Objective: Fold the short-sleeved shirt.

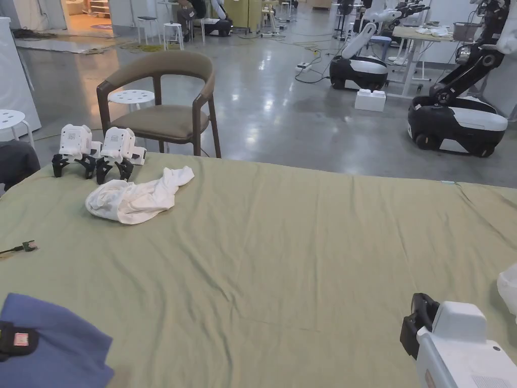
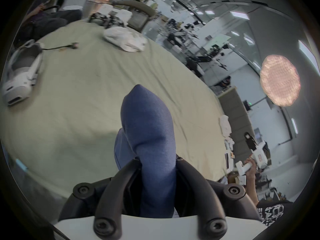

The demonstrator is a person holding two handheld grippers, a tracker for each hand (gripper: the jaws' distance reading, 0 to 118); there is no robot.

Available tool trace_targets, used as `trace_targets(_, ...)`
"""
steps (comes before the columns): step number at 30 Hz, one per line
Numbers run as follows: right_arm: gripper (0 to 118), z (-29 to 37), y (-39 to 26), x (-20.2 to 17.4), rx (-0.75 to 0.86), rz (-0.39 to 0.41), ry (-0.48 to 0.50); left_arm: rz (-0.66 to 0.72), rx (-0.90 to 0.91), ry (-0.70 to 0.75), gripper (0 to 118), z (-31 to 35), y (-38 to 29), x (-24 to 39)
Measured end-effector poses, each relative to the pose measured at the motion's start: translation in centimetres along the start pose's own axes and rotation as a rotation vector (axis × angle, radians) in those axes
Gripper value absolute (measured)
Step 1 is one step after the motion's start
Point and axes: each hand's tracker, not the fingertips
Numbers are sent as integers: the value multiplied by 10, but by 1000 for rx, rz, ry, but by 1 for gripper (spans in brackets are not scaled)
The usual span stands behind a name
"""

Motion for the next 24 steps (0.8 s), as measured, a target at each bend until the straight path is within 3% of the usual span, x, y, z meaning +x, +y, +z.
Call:
trace_targets(8,1,2,-6,10,-25,-8,-28,93,-17,214,20,-7,-5,-30)
trace_targets(10,1,1,-11,12,-38,-6,-32,83,-17,296,36,-11,-7,-28)
trace_targets(12,1,1,-13,12,-48,-5,-32,53,-17,376,60,-9,-6,-26)
trace_targets(13,1,1,-13,12,-54,-1,-31,24,-13,415,64,-6,-6,-23)
trace_targets(17,1,1,-15,13,-61,2,-32,-93,40,610,64,11,1,-6)
trace_targets(21,1,1,-19,14,-68,-6,-29,-164,144,659,64,18,-2,19)
trace_targets(24,1,0,-22,15,-76,-13,-25,-235,205,586,64,11,-12,40)
